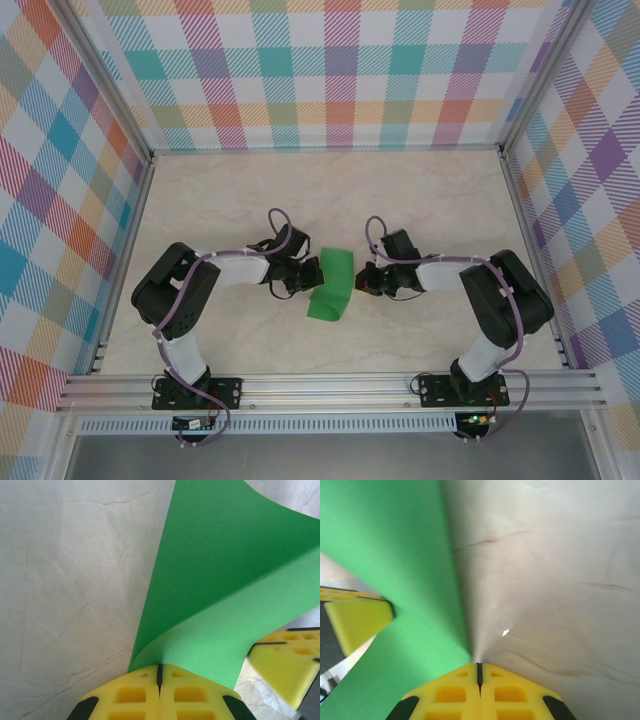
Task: Fold a paper plane with a square sheet of paper (pick it up from the middle)
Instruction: Fold the square sheet of paper in half at the center of the table.
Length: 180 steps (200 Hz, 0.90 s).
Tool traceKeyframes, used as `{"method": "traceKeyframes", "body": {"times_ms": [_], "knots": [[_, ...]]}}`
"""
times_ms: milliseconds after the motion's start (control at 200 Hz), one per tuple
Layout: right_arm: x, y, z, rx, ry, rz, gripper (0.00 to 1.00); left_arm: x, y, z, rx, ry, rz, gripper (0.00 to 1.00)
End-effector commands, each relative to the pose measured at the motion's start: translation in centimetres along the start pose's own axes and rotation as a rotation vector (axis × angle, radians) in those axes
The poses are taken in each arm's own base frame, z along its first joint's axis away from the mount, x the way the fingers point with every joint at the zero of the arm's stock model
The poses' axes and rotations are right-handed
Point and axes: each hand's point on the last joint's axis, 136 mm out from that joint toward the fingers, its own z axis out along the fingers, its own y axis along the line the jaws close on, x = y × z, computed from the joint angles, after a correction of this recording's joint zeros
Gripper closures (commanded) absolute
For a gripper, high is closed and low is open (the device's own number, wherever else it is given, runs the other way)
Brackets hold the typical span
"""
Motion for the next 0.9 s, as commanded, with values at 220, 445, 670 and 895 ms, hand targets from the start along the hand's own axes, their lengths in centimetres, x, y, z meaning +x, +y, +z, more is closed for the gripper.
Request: {"method": "traceKeyframes", "body": {"times_ms": [220, 445, 670, 895], "knots": [[-1.6, 5.5, -1.8, -0.044, -0.011, -0.07, 0.96, 8.9, 17.2, 0.3, -0.64, 0.223, -0.139, 1.0], [-1.7, 7.1, 2.0, -0.107, 0.076, -0.061, 0.97, 8.5, 16.9, 0.2, -0.641, 0.222, -0.121, 1.0], [-1.8, 6.2, 4.2, -0.063, 0.122, -0.09, 0.97, 9.0, 17.4, -0.2, -0.664, 0.228, -0.123, 1.0], [-2.7, 1.5, 4.2, 0.044, 0.08, -0.022, 0.97, 9.4, 18.1, -0.2, -0.681, 0.237, -0.13, 1.0]]}}
